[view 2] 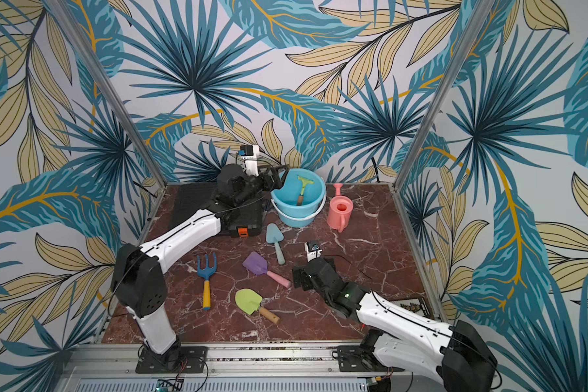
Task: Organize the gardening tools
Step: Place the gardening tool in the container, then pick up the gardening tool from the center of the board.
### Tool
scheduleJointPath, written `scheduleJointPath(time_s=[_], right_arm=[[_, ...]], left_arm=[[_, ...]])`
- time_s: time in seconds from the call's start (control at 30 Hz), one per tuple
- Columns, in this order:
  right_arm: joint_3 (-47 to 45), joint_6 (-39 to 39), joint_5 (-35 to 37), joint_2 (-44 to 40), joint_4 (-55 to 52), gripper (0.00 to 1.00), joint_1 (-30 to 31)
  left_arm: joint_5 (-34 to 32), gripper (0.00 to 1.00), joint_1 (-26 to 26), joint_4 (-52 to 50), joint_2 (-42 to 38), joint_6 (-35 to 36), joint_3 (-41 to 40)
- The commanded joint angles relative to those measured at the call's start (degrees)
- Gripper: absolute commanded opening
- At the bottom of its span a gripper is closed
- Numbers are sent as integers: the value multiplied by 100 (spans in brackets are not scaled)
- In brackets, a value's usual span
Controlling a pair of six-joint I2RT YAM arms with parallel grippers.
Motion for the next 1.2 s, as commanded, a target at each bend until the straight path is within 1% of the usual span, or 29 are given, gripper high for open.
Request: scheduleJointPath(time_s=[0.0,0.13,0.23,0.33,0.43,0.53,0.63,0.73,0.9,1.0,1.1,1.13,1.17], right_arm=[[151,-99,-227,306,166,98,20],[469,-164,-347,967,219,92,21],[907,-194,-600,1594,136,82,22],[1270,-209,-671,2157,96,75,18],[1720,-253,-644,2739,-21,71,22],[2261,-275,-535,3351,-210,66,17],[2865,-251,-321,4046,-549,63,17],[3179,-162,-100,4512,-893,59,14],[3282,-134,12,4785,-908,52,14],[3250,-216,27,4823,-839,42,21],[3164,-342,-141,4825,-567,34,19],[3130,-359,-173,4830,-478,30,20],[3111,-367,-181,4830,-468,23,22]], left_arm=[[-644,100,-90,-426,-819,64,-835],[-1278,100,-299,-898,-1840,173,-1928],[-1648,100,-385,-882,-2555,93,-2850],[-1995,100,-386,-793,-3177,-60,-3654],[-2275,100,-344,-881,-3725,-188,-4218],[-2292,100,-261,-812,-4174,26,-4625],[-2412,100,-211,-935,-4425,197,-4820],[-2338,100,-197,-943,-4456,320,-4931],[-2151,100,-198,-774,-4364,319,-5085],[-2073,100,-203,-790,-4297,306,-5073],[-2016,100,-198,-980,-4264,241,-4967],[-1988,100,-203,-1022,-4264,229,-4934],[-1995,100,-208,-1029,-4264,218,-4937]])
